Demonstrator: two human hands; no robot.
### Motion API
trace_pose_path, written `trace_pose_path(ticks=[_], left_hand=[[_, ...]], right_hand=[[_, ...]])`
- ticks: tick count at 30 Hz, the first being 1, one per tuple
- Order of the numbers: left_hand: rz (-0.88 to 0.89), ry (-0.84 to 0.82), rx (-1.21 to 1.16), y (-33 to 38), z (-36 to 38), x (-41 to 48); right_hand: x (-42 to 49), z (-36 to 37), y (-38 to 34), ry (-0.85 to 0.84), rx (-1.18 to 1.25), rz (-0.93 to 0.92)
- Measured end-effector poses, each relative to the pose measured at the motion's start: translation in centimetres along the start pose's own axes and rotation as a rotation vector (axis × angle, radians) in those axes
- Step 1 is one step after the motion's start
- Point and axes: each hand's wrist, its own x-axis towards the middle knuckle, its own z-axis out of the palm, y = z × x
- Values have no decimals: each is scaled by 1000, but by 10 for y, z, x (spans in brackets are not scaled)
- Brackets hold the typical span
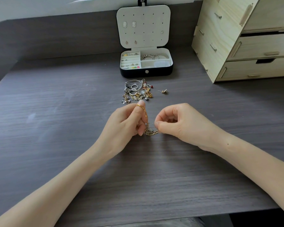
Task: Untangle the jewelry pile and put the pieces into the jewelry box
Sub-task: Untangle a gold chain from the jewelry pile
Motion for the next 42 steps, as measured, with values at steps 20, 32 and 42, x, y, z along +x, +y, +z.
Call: trace_pose_path(ticks=[20,32,42], left_hand=[[-181,-43,-192,8,-3,3],[-85,-68,-190,4,-24,-19],[42,-389,247,4,-52,-39]], right_hand=[[0,0,-1,13,-32,-3],[-6,-4,6,-101,-350,-251],[-3,-8,10,-179,-613,-489]])
